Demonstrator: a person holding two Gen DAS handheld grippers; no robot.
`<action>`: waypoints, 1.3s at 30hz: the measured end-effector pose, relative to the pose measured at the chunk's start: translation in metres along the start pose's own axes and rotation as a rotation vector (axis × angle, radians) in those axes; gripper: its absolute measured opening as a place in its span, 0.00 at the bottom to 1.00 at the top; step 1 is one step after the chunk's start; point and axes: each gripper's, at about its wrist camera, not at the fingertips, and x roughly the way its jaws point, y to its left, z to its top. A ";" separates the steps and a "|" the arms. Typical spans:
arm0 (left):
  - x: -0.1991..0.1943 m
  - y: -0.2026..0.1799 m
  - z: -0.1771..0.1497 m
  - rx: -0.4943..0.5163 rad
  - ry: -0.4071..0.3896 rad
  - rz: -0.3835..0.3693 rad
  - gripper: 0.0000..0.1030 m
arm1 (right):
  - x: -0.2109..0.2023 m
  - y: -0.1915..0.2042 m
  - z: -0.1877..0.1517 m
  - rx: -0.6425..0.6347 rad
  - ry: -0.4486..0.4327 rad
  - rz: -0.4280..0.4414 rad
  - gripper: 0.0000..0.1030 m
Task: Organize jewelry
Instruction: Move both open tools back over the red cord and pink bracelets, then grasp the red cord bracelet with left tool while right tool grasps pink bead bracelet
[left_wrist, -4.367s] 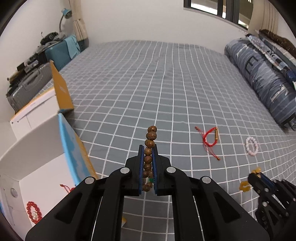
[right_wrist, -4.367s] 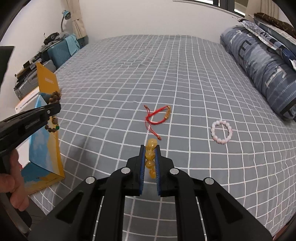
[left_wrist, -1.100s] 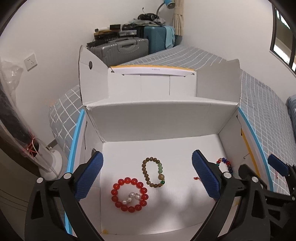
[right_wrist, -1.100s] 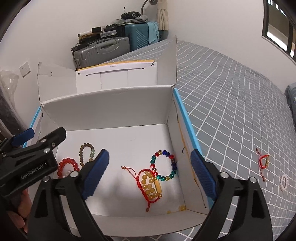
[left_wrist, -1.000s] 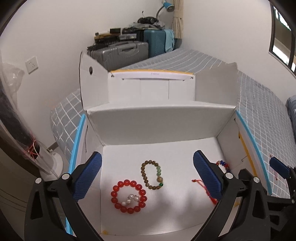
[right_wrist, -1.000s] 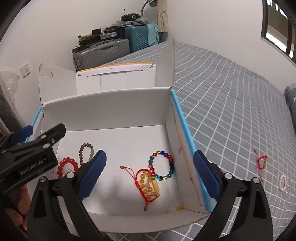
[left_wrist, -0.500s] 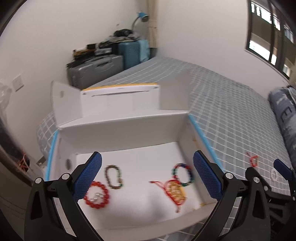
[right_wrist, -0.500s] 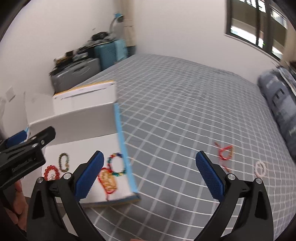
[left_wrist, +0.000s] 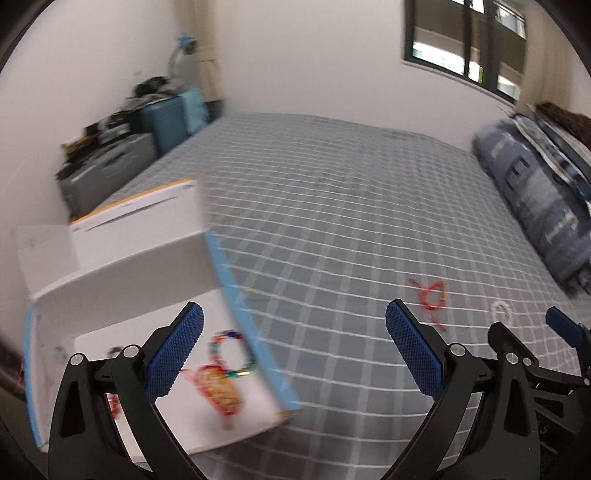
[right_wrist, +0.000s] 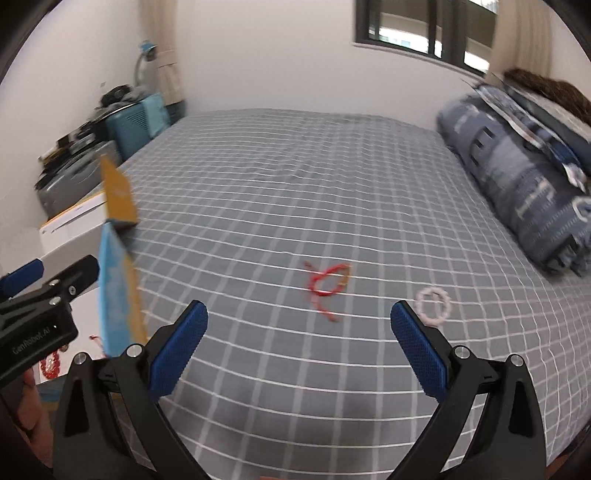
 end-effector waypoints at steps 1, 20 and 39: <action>0.004 -0.011 0.002 0.014 0.006 -0.012 0.95 | 0.002 -0.008 0.000 0.013 0.005 -0.006 0.93; 0.140 -0.172 0.021 0.206 0.100 -0.145 0.94 | 0.118 -0.158 -0.007 0.135 0.179 -0.114 0.93; 0.262 -0.221 -0.014 0.238 0.224 -0.160 0.93 | 0.196 -0.220 -0.021 0.219 0.271 -0.127 0.89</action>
